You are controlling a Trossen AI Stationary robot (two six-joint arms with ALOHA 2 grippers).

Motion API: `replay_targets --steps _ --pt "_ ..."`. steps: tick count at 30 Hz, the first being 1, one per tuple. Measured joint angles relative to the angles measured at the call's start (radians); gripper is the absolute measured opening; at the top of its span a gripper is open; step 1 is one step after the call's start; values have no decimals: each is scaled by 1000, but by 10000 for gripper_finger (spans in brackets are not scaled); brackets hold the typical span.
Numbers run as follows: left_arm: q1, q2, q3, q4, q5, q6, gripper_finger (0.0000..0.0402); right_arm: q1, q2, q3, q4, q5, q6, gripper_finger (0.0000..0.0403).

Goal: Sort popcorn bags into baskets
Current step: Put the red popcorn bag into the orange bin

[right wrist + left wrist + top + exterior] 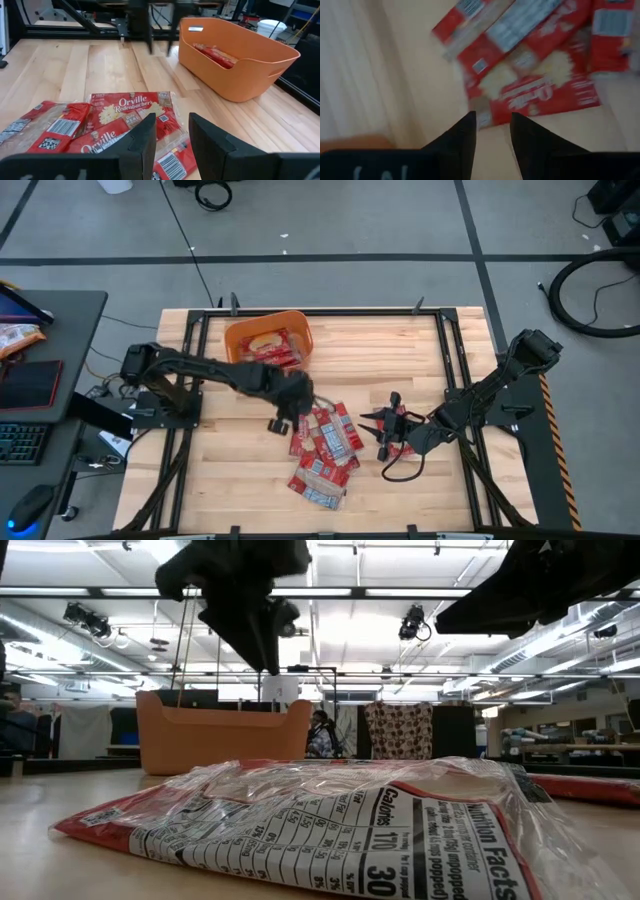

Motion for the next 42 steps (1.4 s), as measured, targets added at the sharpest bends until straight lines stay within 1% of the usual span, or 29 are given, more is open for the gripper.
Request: replay_targets --steps 3,5,6,9,16,20,23,32,34,37,39,42 --pt "-62 14 -4 67 -73 -31 125 -9 0 0 0 -2 7 121" --pt "-99 26 -5 90 -105 -66 127 -14 0 0 2 -8 7 121" --pt "-116 33 -4 119 -110 -90 127 -15 0 0 4 -11 7 121" --pt "-159 64 -4 128 -109 -156 130 -21 10 1 32 -15 -1 121" --pt "-220 152 -4 167 -107 -206 130 -46 34 0 70 -59 -16 121" --pt "-245 193 -4 195 -137 -198 131 -52 45 0 91 -61 -25 121" --pt "-259 218 -4 190 -152 -129 131 -54 45 0 91 -74 -29 121" --pt "-248 252 -6 34 -176 181 130 -54 45 0 92 -81 -34 120" --pt "-238 252 -5 49 -199 226 130 -54 45 0 91 -81 -35 120" --pt "-209 252 -5 76 -223 176 130 -54 45 0 99 -82 -44 120" --pt "-175 258 -4 80 -175 120 130 -54 45 0 104 -82 -49 120" --pt "-130 268 -10 89 -72 58 130 -54 45 0 106 -82 -53 120"
